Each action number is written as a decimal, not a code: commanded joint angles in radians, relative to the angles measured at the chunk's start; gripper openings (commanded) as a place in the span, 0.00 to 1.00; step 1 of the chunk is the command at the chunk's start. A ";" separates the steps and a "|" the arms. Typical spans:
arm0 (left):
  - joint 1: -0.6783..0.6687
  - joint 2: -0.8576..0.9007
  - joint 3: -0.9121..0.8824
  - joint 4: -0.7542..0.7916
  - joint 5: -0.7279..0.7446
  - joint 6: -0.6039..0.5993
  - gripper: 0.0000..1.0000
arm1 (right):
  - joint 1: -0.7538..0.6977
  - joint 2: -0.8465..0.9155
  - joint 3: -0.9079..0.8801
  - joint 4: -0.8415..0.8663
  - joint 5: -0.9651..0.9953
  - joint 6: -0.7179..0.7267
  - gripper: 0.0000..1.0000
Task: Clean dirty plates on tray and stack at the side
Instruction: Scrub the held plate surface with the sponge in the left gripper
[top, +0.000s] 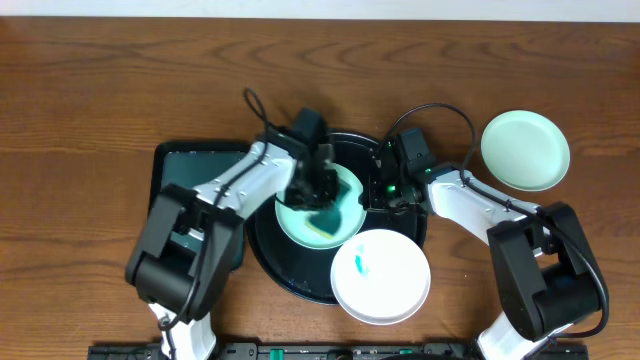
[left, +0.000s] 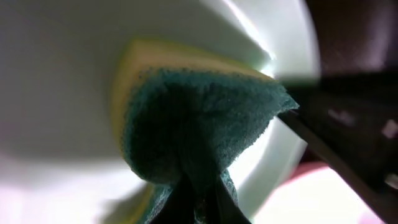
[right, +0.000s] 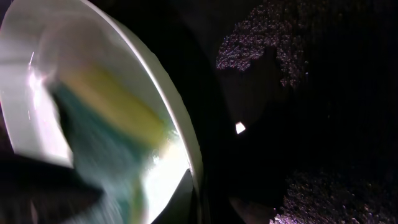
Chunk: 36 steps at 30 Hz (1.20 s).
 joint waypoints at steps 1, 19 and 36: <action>-0.035 0.032 -0.021 0.024 0.169 0.020 0.07 | 0.008 0.014 -0.001 -0.006 -0.003 0.008 0.01; 0.167 0.032 -0.021 -0.171 -0.685 -0.089 0.07 | 0.008 0.014 -0.001 -0.033 0.015 0.020 0.01; 0.051 0.032 -0.021 -0.100 -0.325 -0.015 0.07 | 0.008 0.014 -0.001 -0.033 0.022 0.019 0.01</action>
